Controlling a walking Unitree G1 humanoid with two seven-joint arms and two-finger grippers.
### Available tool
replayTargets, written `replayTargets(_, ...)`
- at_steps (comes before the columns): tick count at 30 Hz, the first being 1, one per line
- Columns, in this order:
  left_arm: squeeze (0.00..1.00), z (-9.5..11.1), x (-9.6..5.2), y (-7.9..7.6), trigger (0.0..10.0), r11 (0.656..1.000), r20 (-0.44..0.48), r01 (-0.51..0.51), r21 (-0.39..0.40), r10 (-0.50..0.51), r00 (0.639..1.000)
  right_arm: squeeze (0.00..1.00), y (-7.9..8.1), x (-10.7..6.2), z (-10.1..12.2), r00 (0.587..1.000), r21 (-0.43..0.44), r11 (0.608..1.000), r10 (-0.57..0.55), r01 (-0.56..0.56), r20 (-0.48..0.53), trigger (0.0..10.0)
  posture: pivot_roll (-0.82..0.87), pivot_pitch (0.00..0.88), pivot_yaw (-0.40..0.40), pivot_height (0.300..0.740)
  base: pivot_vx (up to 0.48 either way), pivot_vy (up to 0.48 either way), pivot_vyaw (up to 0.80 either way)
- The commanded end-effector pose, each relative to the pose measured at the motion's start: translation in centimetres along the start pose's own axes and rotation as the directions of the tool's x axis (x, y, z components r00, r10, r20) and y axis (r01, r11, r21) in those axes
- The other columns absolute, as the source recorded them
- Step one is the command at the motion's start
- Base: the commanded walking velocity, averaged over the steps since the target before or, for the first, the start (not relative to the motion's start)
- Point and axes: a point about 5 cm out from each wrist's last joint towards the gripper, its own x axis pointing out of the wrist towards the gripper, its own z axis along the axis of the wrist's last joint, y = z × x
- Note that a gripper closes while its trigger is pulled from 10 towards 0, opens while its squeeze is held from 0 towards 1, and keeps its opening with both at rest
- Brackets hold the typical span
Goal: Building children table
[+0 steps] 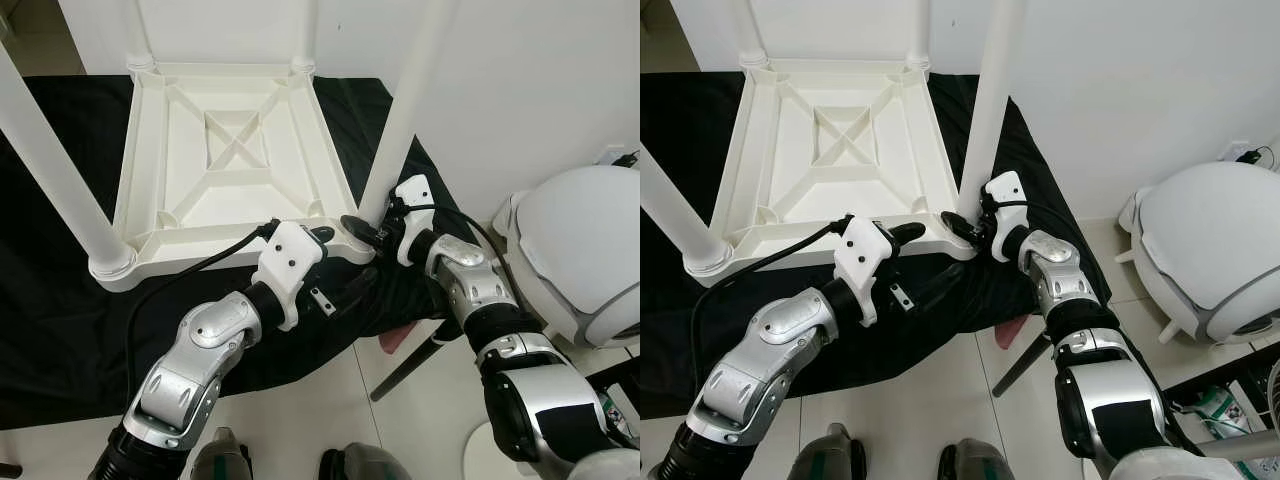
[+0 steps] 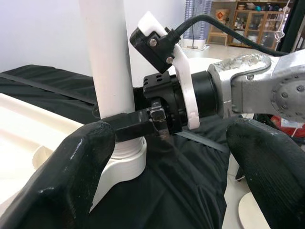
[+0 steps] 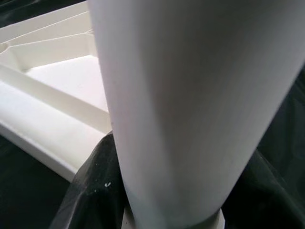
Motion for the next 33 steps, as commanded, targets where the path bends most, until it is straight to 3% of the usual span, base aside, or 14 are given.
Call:
replayTargets(1, 0.0, 0.1, 0.1, 0.0, 10.0, 1.0, -0.003, -0.006, 0.009, 0.006, 1.0, 0.0, -0.3, -0.2, -0.2, 0.995, -0.009, 0.995, -0.098, 0.098, -0.013, 10.0, 0.03, 0.017, -0.077, 0.74, 0.0, 0.0, 0.0)
replayTargets(6, 0.0, 0.1, 0.1, -0.1, 10.0, 1.0, -0.002, -0.004, 0.006, 0.004, 1.0, 0.0, 0.0, -0.1, -0.2, 0.966, 0.052, 0.965, -0.258, 0.259, -0.025, 10.0, 0.03, 0.016, -0.078, 0.74, 0.0, 0.0, 0.0)
replayTargets(7, 0.0, 0.0, 0.2, -0.1, 10.0, 1.0, -0.002, -0.002, 0.005, 0.002, 1.0, 0.0, 0.4, -0.1, -0.3, 0.936, 0.056, 0.934, -0.351, 0.353, -0.04, 10.0, 0.03, 0.012, -0.078, 0.74, 0.0, 0.0, 0.0)
replayTargets(8, 0.0, 0.0, 0.2, -0.1, 10.0, 1.0, -0.002, -0.002, 0.005, 0.002, 1.0, 0.0, 0.4, -0.1, -0.3, 0.936, 0.056, 0.934, -0.351, 0.353, -0.04, 10.0, 0.03, 0.012, -0.078, 0.74, 0.0, 0.0, 0.0)
replayTargets(9, 0.0, 0.0, 0.2, -0.1, 10.0, 1.0, -0.001, 0.0, 0.005, 0.0, 1.0, 0.0, 0.8, 0.0, -0.3, 0.893, 0.074, 0.89, -0.447, 0.449, -0.048, 10.0, 0.03, 0.011, -0.078, 0.74, 0.0, 0.0, 0.0)
replayTargets(12, 0.0, 0.0, 0.2, -0.1, 10.0, 1.0, -0.001, 0.002, 0.005, -0.002, 1.0, 0.0, 1.6, 0.2, -0.1, 0.86, 0.086, 0.856, -0.508, 0.51, -0.043, 10.0, 0.02, 0.008, -0.078, 0.74, 0.0, 0.0, 0.0)
replayTargets(13, 0.0, 0.0, 0.3, -0.2, 10.0, 1.0, -0.001, 0.005, 0.005, -0.005, 1.0, 0.0, 2.8, 0.6, 0.2, 0.837, 0.107, 0.83, -0.547, 0.547, -0.032, 10.0, 0.02, 0.005, -0.079, 0.74, 0.0, 0.0, 0.0)
replayTargets(14, 0.0, 0.0, 0.3, -0.2, 10.0, 1.0, -0.001, 0.005, 0.005, -0.005, 1.0, 0.0, 2.8, 0.6, 0.2, 0.837, 0.107, 0.83, -0.547, 0.547, -0.032, 10.0, 0.02, 0.005, -0.079, 0.74, 0.0, 0.0, 0.0)
replayTargets(15, 0.0, 0.0, 0.4, -0.2, 10.0, 1.0, 0.0, 0.008, 0.006, -0.008, 1.0, 0.0, 4.0, 1.1, 0.6, 0.83, 0.123, 0.823, -0.557, 0.555, -0.015, 10.0, 0.02, 0.001, -0.081, 0.74, 0.0, 0.0, 0.0)
replayTargets(16, 0.0, 0.0, 0.4, -0.3, 10.0, 1.0, 0.002, 0.01, 0.005, -0.01, 1.0, 0.0, 5.0, 1.5, 0.9, 0.848, 0.107, 0.844, -0.53, 0.526, 0.005, 10.0, 0.02, 0.001, -0.081, 0.74, 0.0, 0.0, 0.0)
replayTargets(22, 0.0, 0.0, 0.3, -0.4, 10.0, 1.0, 0.002, 0.01, 0.004, -0.01, 1.0, 0.0, 5.2, 1.1, 0.5, 0.88, 0.156, 0.867, -0.474, 0.472, -0.029, 10.0, 0.03, 0.0, -0.089, 0.74, 0.0, 0.0, 0.0)
replayTargets(23, 0.0, -0.1, 0.3, -0.4, 10.0, 1.0, 0.001, 0.006, 0.005, -0.006, 1.0, 0.88, 5.2, 0.9, 0.6, 0.885, 0.168, 0.871, -0.465, 0.462, -0.024, 10.0, 0.03, 0.0, -0.091, 0.74, 0.0, 0.0, 0.0)
replayTargets(24, 0.0, -0.1, 0.2, -0.3, 10.0, 1.0, 0.0, 0.003, 0.005, -0.003, 1.0, 1.0, 5.2, 0.7, 0.7, 0.887, 0.176, 0.872, -0.46, 0.456, -0.02, 10.0, 0.03, 0.0, -0.091, 0.74, 0.0, 0.0, 0.0)
replayTargets(33, 0.0, -0.1, 0.2, -0.4, 10.0, 1.0, 0.001, 0.001, 0.005, -0.001, 1.0, 1.0, 4.8, 0.1, 1.1, 0.898, 0.212, 0.879, -0.439, 0.426, 0.015, 10.0, 0.04, 0.0, -0.095, 0.74, 0.0, 0.0, 0.0)
